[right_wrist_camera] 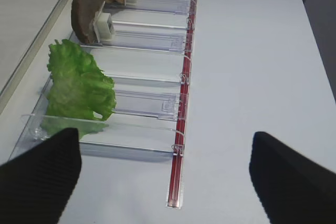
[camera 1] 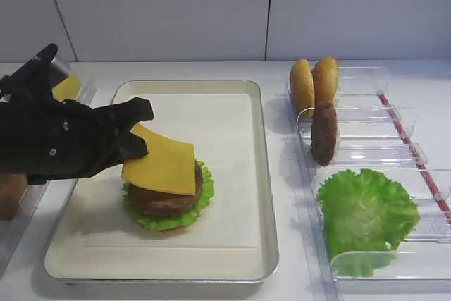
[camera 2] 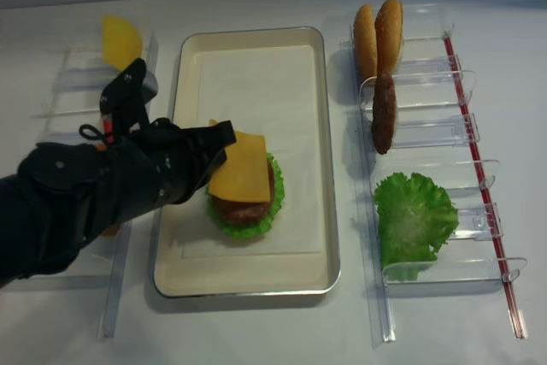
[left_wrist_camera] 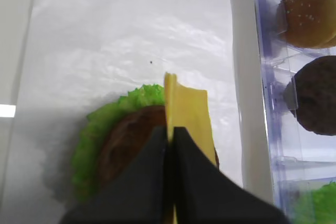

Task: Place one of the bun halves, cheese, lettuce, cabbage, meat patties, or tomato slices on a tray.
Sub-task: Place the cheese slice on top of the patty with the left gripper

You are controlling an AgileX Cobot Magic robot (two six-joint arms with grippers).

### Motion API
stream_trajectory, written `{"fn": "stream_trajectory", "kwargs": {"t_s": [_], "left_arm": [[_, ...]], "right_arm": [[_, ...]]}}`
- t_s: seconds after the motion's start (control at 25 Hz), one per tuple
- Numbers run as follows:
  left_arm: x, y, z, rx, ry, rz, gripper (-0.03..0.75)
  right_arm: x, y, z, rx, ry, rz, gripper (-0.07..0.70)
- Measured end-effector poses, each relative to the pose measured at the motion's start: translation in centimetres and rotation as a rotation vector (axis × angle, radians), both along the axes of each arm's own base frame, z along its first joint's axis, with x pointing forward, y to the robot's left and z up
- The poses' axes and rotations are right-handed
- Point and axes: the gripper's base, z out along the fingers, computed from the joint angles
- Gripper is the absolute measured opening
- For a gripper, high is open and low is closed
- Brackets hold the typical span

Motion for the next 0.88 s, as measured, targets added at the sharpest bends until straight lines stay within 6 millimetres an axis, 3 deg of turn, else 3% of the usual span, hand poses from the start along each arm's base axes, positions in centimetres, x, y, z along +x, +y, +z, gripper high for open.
{"fn": "stream_trajectory", "kwargs": {"t_s": [0.36, 0.52, 0.6, 0.84, 0.88], "left_arm": [[-0.34, -0.16, -0.01, 0.014, -0.011, -0.12, 0.008], [-0.37, -0.19, -0.01, 0.024, -0.021, -0.136, 0.057], [-0.37, -0.19, -0.01, 0.03, -0.027, -0.143, 0.139], [-0.4, -0.21, -0.01, 0.034, -0.031, -0.153, 0.534], [-0.4, -0.21, -0.01, 0.035, -0.032, -0.154, 0.566]], "right_arm": [[0.0, 0.0, 0.0, 0.0, 0.0, 0.0, 0.647], [0.0, 0.0, 0.0, 0.0, 0.0, 0.0, 0.647], [0.0, 0.0, 0.0, 0.0, 0.0, 0.0, 0.647], [0.0, 0.0, 0.0, 0.0, 0.0, 0.0, 0.647], [0.0, 0.0, 0.0, 0.0, 0.0, 0.0, 0.647]]}}
